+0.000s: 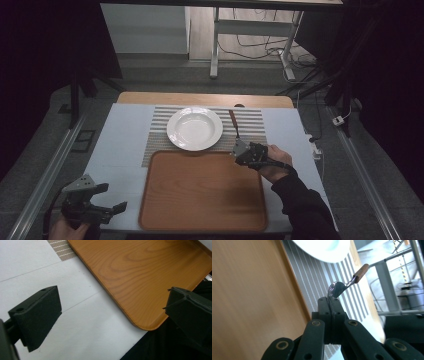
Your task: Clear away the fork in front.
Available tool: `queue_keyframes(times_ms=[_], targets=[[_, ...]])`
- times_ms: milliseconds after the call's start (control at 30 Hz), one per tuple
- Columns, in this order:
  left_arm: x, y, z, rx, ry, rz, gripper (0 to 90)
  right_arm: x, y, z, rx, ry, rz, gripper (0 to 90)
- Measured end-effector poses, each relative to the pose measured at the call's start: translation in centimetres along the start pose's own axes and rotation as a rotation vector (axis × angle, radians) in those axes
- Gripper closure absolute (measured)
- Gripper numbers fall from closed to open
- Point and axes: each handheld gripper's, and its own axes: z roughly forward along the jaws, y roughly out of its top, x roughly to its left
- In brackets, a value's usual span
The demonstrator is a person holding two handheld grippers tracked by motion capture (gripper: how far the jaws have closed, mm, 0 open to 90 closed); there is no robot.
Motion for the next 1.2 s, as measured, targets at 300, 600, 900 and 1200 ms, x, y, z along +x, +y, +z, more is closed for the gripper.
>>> queue_keyframes(times_ms=[300, 600, 900, 1200], targets=[[0.0, 0.0, 0.0, -0.004, -0.007, 0.004, 0.0, -0.1, -0.5, -2.4, -0.132, 0.131, 0.187, 89.9], [-0.3, 0.0, -0.1, -0.012, 0.000, 0.034, 0.0, 0.0, -1.7, -3.8, -0.245, 0.285, 0.344, 89.9], [-0.5, 0.1, -0.1, -0.030, -0.009, 0.030, 0.0, 0.2, -2.5, -5.5, -0.327, 0.375, 0.446, 89.9], [-1.0, 0.9, 0.5, -0.046, -0.064, 0.059, 0.0, 1.0, -3.0, -6.9, -0.379, 0.425, 0.471, 89.9]])
